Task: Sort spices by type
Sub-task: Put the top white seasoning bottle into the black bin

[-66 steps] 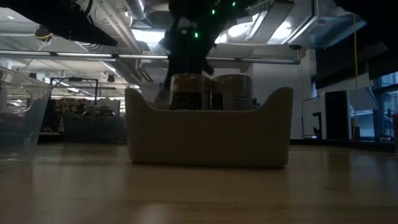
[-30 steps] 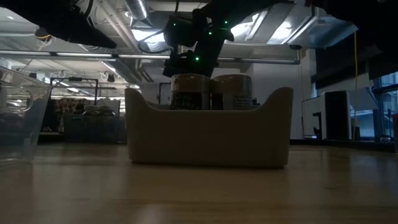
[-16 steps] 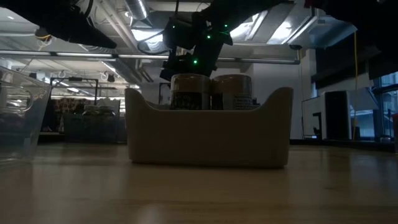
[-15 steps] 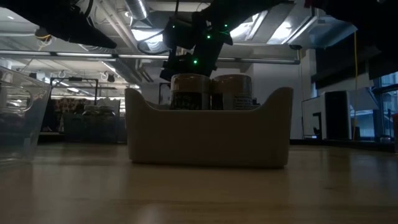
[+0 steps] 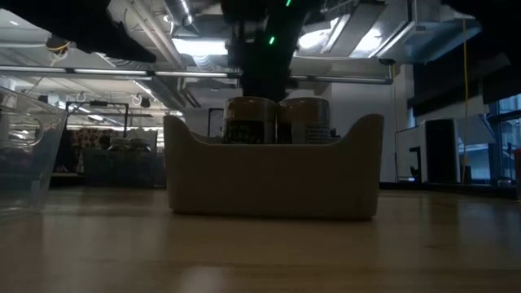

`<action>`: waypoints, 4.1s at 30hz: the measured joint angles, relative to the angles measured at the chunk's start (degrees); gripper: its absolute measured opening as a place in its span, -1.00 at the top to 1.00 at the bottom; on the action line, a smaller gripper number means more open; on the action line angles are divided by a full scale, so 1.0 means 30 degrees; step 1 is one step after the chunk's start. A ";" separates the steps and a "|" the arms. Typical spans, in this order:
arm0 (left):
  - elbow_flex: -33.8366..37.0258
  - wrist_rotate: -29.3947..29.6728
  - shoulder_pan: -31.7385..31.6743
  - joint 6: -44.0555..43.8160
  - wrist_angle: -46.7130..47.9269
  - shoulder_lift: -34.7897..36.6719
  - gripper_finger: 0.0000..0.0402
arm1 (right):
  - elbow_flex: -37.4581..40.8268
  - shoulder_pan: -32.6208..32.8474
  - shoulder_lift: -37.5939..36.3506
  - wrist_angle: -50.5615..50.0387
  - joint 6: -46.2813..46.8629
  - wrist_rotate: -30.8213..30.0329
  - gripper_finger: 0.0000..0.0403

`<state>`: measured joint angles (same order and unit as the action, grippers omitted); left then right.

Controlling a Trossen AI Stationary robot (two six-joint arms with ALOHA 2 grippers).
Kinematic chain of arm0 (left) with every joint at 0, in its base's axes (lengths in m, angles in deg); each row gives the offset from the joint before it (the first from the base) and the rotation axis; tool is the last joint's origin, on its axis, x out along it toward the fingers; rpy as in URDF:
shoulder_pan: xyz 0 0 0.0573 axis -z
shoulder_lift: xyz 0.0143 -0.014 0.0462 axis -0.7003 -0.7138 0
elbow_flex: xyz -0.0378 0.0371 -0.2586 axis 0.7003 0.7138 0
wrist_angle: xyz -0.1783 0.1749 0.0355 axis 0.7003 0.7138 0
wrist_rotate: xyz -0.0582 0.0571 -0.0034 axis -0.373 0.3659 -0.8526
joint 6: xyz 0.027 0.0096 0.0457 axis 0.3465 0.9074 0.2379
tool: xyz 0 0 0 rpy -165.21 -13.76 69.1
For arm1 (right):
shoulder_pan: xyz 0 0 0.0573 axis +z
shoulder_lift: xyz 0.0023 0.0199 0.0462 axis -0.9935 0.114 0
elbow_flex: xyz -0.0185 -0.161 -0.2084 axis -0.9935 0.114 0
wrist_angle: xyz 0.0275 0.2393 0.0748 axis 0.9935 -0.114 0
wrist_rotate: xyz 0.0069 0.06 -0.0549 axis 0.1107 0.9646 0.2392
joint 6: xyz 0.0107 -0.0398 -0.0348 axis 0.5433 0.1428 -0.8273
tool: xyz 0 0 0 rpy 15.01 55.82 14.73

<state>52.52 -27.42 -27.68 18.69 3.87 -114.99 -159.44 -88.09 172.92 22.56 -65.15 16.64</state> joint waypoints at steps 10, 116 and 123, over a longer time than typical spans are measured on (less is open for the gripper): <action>0.0299 -0.0202 -0.0428 -0.0999 -0.1766 -0.2190 -0.16 | 0.4028 0.2216 -0.3480 -0.0342 0.1073 -0.2222 -0.29; -1.0120 -0.4222 -0.9092 -0.4052 -0.0327 -1.9227 0.05 | 2.0349 -0.1717 -1.3765 1.8981 -0.0502 -0.2147 -0.28; -1.0120 -0.3354 -0.8873 -0.4059 0.1338 -1.6769 0.04 | 2.0342 -0.1717 -1.3758 1.8826 -0.0554 -0.2147 -0.28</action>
<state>22.16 -37.48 -54.29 6.51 7.88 -165.29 -98.42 -93.24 131.65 79.04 -66.81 10.20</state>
